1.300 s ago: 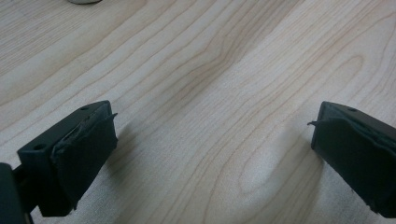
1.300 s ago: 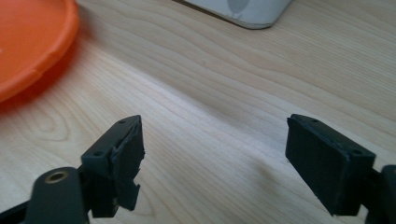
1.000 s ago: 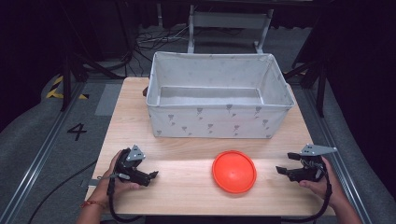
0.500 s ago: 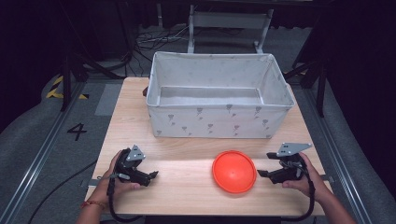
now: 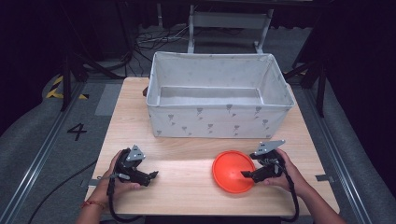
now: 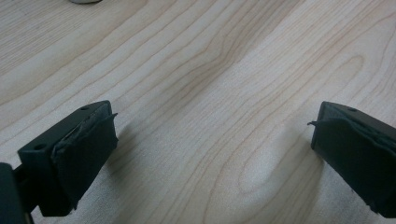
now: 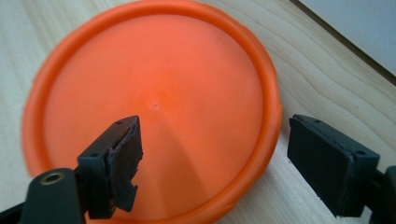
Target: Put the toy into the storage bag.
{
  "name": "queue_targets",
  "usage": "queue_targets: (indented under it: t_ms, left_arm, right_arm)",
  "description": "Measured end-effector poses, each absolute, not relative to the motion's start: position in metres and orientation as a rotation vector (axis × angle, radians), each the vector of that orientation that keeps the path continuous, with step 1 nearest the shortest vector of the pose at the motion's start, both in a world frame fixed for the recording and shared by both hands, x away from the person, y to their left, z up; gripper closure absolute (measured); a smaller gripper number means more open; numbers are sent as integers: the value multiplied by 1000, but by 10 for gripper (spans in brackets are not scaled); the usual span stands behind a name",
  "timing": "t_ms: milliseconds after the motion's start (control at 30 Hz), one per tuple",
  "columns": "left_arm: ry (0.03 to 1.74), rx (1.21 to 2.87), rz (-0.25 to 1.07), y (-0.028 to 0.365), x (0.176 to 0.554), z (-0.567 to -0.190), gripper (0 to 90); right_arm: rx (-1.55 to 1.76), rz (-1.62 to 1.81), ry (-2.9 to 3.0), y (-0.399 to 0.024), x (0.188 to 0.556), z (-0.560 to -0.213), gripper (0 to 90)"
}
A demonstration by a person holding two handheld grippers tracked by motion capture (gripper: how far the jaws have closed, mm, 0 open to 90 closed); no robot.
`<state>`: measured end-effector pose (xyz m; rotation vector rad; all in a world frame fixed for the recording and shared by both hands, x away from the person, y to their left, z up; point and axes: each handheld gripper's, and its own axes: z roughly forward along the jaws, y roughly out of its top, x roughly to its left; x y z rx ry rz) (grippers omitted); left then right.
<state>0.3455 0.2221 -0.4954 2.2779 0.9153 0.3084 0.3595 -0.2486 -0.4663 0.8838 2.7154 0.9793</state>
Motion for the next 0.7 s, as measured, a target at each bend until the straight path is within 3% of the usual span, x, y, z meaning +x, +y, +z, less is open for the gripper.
queue_targets:
  t_ms: [433,533,567,700]
  left_arm:
    - [919,2277,310,222,345,-495,5]
    - [919,2277,310,222,345,-495,5]
    - [919,2277,310,222,345,-495,5]
    - [919,2277,311,222,345,-495,5]
  right_arm:
    - [906,947,2760,-241,362,-481,153]
    - [906,936,2756,-238,360,-482,113]
    - [883,915,2763,-232,357,-484,15]
    - [838,842,2784,-222,355,-485,0]
